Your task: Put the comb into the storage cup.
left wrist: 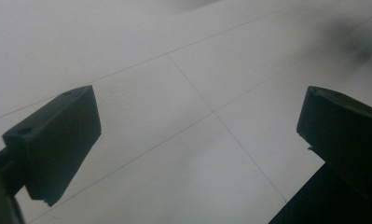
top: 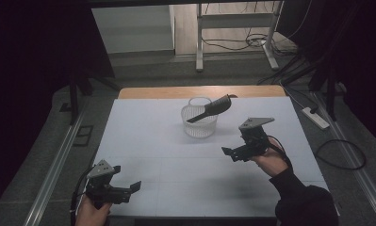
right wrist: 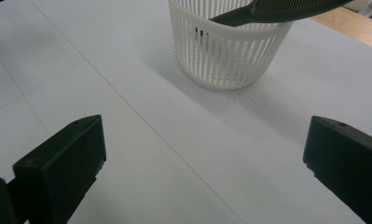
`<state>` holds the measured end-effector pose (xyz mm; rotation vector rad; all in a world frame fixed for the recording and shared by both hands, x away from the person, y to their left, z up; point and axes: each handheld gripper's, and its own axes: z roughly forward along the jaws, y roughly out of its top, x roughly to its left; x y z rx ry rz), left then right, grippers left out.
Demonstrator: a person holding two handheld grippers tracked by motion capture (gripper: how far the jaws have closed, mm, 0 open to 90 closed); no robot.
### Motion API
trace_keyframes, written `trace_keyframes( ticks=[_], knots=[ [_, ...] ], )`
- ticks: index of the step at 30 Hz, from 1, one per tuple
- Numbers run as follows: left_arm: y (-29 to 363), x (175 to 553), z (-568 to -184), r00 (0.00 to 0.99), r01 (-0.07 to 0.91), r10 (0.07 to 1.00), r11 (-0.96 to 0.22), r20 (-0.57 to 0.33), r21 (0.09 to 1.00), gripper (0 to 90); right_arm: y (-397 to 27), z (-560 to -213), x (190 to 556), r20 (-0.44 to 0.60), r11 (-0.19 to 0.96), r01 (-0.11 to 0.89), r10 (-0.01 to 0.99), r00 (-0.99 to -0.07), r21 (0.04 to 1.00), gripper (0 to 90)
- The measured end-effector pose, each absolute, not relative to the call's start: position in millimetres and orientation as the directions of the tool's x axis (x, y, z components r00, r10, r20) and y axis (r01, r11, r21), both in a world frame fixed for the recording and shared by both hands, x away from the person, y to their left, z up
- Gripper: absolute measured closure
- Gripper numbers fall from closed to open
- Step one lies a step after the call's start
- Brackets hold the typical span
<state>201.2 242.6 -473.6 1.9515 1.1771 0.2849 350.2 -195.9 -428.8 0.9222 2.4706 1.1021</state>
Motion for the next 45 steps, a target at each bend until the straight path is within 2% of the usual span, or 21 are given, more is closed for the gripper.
trace_keyframes(
  ticks=[45],
  knots=[
    [242.2,201.8,-473.4,0.540,0.631,0.815,-0.227,-0.211,0.741,0.3,-258.1,-432.6,309.2,0.011,0.444,0.481,0.726,-0.688,0.756,0.0]
  ],
)
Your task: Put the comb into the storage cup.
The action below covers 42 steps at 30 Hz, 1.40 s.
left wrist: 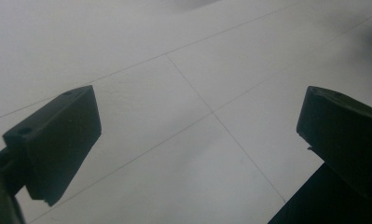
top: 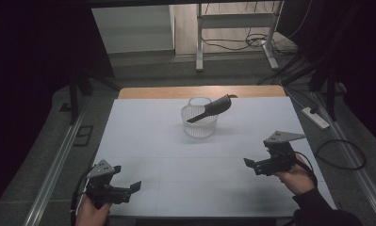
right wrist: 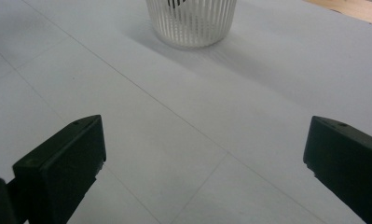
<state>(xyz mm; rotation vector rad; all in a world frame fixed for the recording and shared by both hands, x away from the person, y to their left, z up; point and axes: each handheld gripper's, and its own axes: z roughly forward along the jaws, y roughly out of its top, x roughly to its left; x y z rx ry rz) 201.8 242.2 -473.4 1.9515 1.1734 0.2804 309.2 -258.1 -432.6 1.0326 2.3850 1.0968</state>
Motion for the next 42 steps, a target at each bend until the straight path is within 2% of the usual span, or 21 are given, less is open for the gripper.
trace_keyframes(
  ticks=[42],
  knots=[
    [241.5,204.9,-473.4,0.541,0.633,0.813,-0.223,-0.217,0.741,0.2,-312.2,-444.3,271.4,0.009,0.394,0.543,0.803,-0.596,0.742,0.0]
  ],
)
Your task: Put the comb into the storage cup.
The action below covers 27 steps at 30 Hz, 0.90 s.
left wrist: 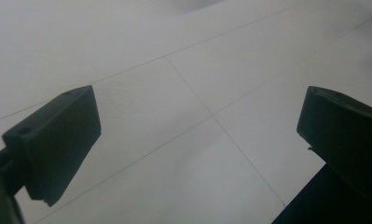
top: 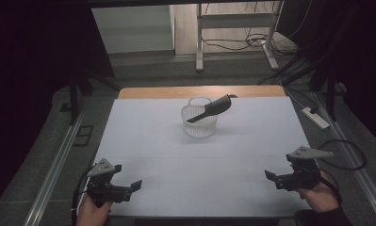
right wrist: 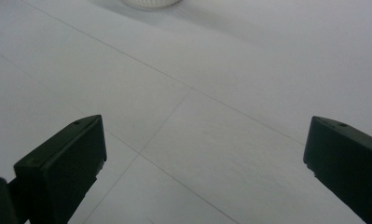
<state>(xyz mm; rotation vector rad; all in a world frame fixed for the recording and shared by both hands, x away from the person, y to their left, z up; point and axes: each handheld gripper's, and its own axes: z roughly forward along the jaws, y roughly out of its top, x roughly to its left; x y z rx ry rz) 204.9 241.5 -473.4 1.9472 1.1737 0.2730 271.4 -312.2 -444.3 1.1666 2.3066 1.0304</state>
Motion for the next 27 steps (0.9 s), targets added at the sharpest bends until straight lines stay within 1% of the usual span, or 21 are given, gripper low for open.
trace_keyframes(
  ticks=[18,27],
  knots=[
    [242.2,204.6,-473.4,0.538,0.634,0.814,-0.218,-0.220,0.742,0.0,-328.2,-444.7,255.0,-0.013,0.374,0.566,0.842,-0.540,0.734,0.0],
    [243.1,204.6,-473.5,0.537,0.635,0.813,-0.213,-0.225,0.742,0.0,-334.2,-447.2,249.8,-0.024,0.367,0.602,0.866,-0.500,0.709,0.0]
  ],
)
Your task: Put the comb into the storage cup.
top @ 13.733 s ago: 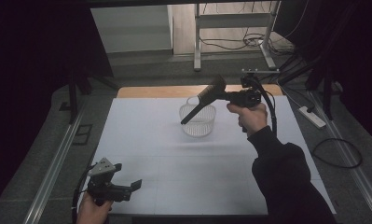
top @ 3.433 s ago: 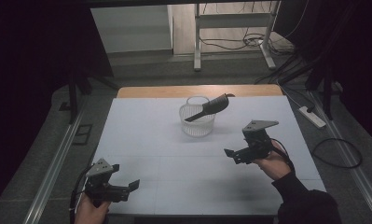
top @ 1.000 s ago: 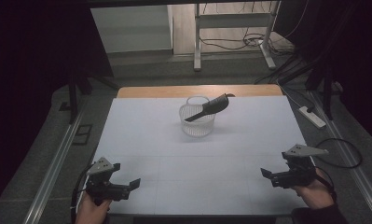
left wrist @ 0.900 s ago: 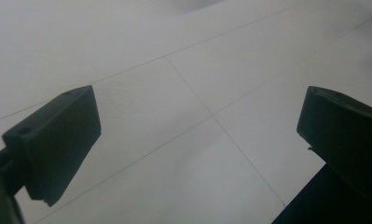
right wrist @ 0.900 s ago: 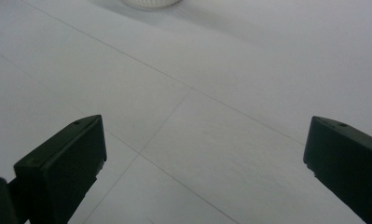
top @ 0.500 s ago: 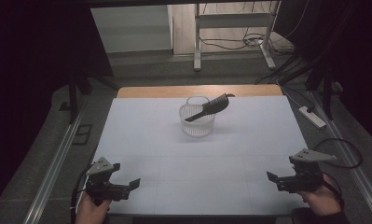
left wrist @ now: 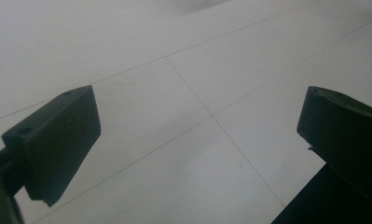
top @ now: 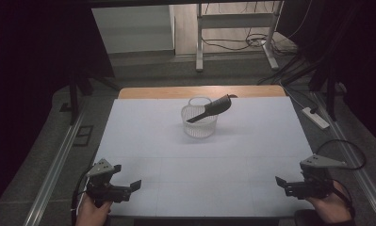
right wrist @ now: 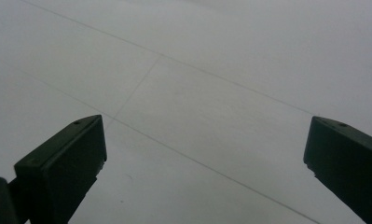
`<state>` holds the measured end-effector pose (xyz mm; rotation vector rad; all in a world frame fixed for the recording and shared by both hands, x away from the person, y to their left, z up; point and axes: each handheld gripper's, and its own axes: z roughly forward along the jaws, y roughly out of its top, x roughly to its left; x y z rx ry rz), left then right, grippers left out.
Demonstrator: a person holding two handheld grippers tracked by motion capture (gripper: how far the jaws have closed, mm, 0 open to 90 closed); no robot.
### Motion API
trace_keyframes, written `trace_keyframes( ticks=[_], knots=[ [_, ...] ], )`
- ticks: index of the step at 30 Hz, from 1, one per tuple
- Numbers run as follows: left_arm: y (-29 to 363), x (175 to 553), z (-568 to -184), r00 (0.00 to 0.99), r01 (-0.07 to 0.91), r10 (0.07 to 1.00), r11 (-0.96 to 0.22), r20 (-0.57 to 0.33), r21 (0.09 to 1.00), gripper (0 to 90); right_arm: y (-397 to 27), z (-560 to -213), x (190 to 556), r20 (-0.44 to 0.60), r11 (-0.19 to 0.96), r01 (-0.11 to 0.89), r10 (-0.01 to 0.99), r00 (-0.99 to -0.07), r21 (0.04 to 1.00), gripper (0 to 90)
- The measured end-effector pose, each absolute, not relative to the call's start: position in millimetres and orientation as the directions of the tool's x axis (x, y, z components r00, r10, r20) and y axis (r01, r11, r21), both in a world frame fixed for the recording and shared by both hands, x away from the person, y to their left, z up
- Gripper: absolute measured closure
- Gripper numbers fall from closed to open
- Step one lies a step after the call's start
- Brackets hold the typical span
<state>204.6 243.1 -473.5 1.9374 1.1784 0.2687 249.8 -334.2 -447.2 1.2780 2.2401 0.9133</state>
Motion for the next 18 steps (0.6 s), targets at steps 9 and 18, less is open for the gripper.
trace_keyframes(
  ticks=[9,18],
  knots=[
    [244.3,204.2,-473.6,0.535,0.636,0.813,-0.209,-0.229,0.743,0.0,-335.0,-450.6,243.4,-0.047,0.380,0.629,0.877,-0.479,0.678,0.0],
    [244.1,204.2,-473.4,0.533,0.635,0.814,-0.205,-0.231,0.745,0.0,-334.4,-453.6,240.1,-0.081,0.412,0.669,0.881,-0.467,0.619,0.0]
  ],
)
